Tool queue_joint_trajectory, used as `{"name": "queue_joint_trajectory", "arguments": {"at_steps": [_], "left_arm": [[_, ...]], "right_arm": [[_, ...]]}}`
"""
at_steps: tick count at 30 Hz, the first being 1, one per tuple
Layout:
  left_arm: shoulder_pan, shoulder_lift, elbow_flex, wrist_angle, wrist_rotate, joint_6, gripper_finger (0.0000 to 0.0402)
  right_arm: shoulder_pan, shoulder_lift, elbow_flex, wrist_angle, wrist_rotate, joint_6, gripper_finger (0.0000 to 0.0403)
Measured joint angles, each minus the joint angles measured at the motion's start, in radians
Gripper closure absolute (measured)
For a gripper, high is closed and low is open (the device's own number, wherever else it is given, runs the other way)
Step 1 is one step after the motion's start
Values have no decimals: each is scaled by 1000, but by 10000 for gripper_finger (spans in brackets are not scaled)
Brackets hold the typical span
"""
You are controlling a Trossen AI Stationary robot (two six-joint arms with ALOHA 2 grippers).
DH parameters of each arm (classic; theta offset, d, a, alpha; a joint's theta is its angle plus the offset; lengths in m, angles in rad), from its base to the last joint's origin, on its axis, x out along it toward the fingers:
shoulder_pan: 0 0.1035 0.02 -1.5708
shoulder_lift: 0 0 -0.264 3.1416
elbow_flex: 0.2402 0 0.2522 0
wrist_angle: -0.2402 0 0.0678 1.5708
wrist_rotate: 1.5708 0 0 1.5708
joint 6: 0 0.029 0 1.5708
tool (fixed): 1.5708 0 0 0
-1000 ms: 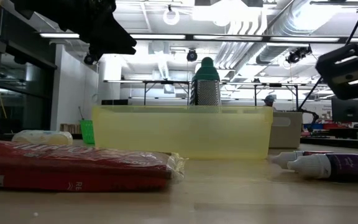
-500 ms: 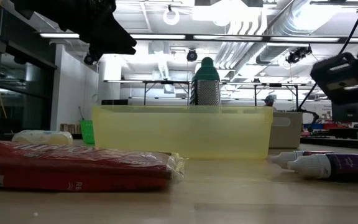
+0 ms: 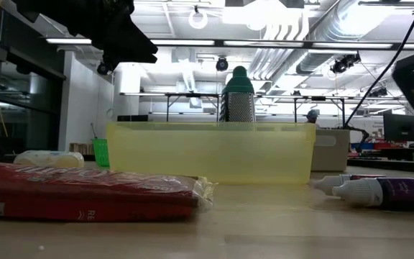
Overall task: Pick & Place Food Item
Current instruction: Put the black food coloring bottle into the green bin
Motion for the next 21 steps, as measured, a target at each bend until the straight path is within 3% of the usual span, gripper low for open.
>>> {"name": "queue_joint_trajectory", "arguments": {"at_steps": [21], "left_arm": [[-6,0,0,7,2,-4,268]], "right_arm": [[0,100,0,51,1,-18,259]]}}
